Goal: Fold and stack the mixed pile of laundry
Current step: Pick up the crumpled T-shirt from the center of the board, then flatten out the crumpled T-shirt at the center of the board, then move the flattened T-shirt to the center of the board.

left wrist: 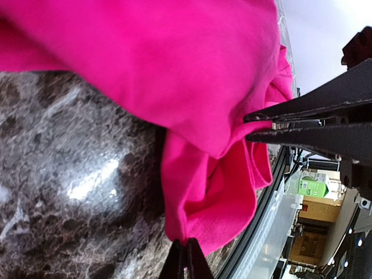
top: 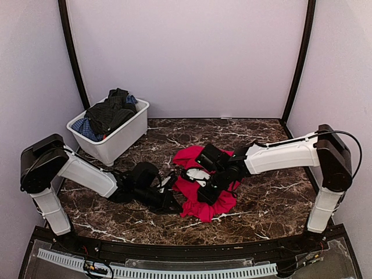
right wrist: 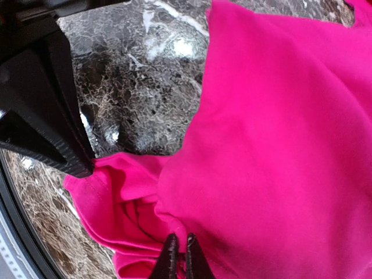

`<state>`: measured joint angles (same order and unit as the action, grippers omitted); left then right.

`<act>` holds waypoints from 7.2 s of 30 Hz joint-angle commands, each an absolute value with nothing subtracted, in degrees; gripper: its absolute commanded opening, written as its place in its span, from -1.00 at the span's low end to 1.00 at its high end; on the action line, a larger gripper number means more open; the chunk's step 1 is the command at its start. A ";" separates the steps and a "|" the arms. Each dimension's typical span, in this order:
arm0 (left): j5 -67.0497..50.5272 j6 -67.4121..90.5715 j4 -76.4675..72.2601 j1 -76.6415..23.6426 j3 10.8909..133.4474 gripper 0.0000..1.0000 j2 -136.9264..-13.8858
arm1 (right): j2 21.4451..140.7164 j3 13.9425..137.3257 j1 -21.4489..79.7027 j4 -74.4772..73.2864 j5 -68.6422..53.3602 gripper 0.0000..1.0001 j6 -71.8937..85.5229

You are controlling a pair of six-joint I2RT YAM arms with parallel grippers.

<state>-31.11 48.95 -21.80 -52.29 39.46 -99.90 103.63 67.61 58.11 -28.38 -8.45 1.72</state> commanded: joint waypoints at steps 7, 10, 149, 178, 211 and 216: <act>-29.78 48.79 -22.64 -52.56 38.21 -1.00 -99.99 | 98.28 69.45 57.54 -29.57 -3.99 -1.00 1.93; -27.97 48.48 -21.47 -52.48 37.80 -1.00 -98.26 | 95.16 69.23 55.99 -29.60 -2.20 -1.00 2.83; -14.32 18.59 27.19 -41.02 62.66 0.21 -83.13 | 45.24 41.57 10.98 -29.50 -19.70 0.93 25.71; -12.87 41.44 24.71 -53.79 42.32 -0.44 -93.05 | 97.81 60.43 12.23 -18.73 -22.47 0.82 14.45; -2.22 21.28 22.85 -31.82 101.89 -0.34 -126.14 | 112.38 74.34 9.93 -22.72 -6.34 0.75 11.17; -0.79 21.18 29.99 -29.62 114.43 -0.39 -135.11 | 115.17 78.00 10.09 -24.05 -6.15 0.71 10.25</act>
